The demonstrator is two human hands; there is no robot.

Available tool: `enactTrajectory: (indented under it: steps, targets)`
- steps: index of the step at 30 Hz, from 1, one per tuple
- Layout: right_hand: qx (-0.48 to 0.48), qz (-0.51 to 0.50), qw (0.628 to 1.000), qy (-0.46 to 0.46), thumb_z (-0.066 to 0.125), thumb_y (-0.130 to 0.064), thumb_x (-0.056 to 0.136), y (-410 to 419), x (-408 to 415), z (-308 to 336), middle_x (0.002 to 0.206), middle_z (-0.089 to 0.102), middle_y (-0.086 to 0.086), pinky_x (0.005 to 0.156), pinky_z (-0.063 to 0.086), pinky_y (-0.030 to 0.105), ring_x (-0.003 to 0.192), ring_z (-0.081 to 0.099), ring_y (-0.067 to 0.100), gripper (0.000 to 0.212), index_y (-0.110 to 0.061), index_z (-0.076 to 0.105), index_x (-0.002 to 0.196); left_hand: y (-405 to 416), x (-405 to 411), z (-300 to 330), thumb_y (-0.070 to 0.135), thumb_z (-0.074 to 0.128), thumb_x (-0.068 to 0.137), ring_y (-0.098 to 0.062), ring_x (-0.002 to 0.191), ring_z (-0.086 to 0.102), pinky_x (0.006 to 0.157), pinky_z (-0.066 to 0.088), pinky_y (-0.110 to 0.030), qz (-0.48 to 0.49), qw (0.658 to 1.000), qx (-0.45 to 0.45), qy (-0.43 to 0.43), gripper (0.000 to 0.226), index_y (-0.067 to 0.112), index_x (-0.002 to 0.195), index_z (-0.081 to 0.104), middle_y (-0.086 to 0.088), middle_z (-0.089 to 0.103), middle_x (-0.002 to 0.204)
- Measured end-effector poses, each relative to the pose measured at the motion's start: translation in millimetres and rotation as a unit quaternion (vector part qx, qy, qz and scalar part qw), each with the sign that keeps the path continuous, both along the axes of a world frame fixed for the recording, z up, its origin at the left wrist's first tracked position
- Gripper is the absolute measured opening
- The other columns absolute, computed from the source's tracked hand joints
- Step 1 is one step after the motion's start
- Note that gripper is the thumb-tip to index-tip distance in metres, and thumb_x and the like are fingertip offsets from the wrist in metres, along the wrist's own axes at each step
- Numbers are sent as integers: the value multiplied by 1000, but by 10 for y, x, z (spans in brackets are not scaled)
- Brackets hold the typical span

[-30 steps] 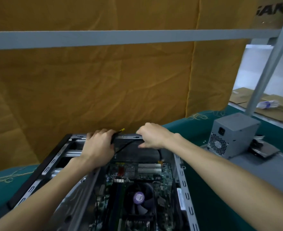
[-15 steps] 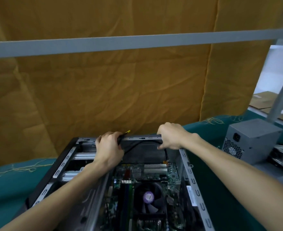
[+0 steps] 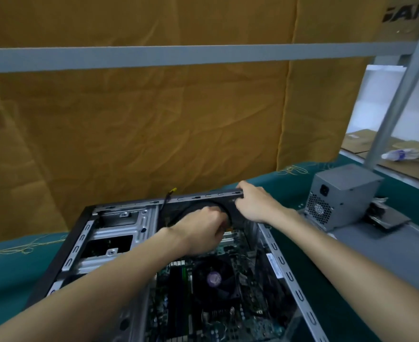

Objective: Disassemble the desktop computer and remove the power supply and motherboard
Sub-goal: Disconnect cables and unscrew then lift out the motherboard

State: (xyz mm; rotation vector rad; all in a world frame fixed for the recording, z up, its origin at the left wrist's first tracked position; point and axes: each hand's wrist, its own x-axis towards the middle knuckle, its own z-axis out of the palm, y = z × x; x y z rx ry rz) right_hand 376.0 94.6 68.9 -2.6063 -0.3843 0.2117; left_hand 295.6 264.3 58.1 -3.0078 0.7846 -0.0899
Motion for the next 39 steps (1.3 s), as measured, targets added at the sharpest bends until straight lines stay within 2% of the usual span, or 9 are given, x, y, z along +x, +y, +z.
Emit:
enactTrajectory:
  steps: [2,5,9,13,18,23,29,34,39]
  targets:
    - [23,-23,999,-17,44,-25,94,-12,-39,9,112,60,7,76,53,40,91,61,29,42,-27,47,136,-81,128,-113,4,52,94,-29,109,55,81,47,-39,-20,998,47,-27,31,15,121,60,-6,54,121]
    - [41,-37,998,-23,43,-24,92,-6,-70,1,103,62,4,78,54,41,87,61,27,34,-29,52,125,-124,305,-181,-2,52,90,-27,122,49,102,41,-37,-134,976,125,-114,51,15,138,53,-6,52,134]
    - [46,-39,998,-24,44,-25,95,-3,-83,-5,95,64,2,63,48,36,80,62,25,27,-28,51,121,-191,467,-270,4,48,97,-30,135,44,109,37,-40,-188,947,210,-155,46,13,142,49,-10,50,146]
    - [44,-48,998,-27,47,-30,96,0,-85,-15,98,64,2,62,46,35,80,62,24,32,-28,50,127,-223,519,-350,10,44,102,-33,126,51,107,39,-44,-171,946,241,-135,33,8,133,52,-15,54,137]
    - [46,-39,998,-17,49,-34,95,-8,-80,-30,94,63,2,57,41,34,76,62,24,32,-27,50,126,-218,545,-438,5,45,102,-34,97,67,71,46,-42,-54,981,185,-27,32,5,134,52,-16,54,130]
    - [50,-41,998,-19,48,-36,95,-13,-67,-47,88,63,0,54,38,32,72,61,21,32,-29,49,126,-245,609,-526,26,50,105,-34,104,66,83,55,-44,55,993,100,37,27,8,122,62,-14,66,120]
    - [53,-42,997,-26,49,-37,92,-12,-55,-59,89,61,-1,54,36,33,74,58,21,27,-29,50,117,-213,640,-559,7,53,97,-30,95,68,76,51,-39,26,989,137,-52,26,14,120,65,-7,68,114]
    - [56,-41,997,-24,50,-37,91,-2,-48,-71,92,62,0,55,36,33,76,59,22,25,-30,50,116,-146,657,-543,-2,50,93,-31,93,67,67,39,-37,-23,989,134,-63,31,12,118,60,-7,65,115]
    - [58,-42,997,-23,50,-38,91,-3,-57,-63,98,64,3,57,37,33,81,61,26,27,-30,50,117,-220,662,-622,6,54,99,-33,99,68,79,53,-42,51,994,86,-34,28,10,126,56,-12,67,117]
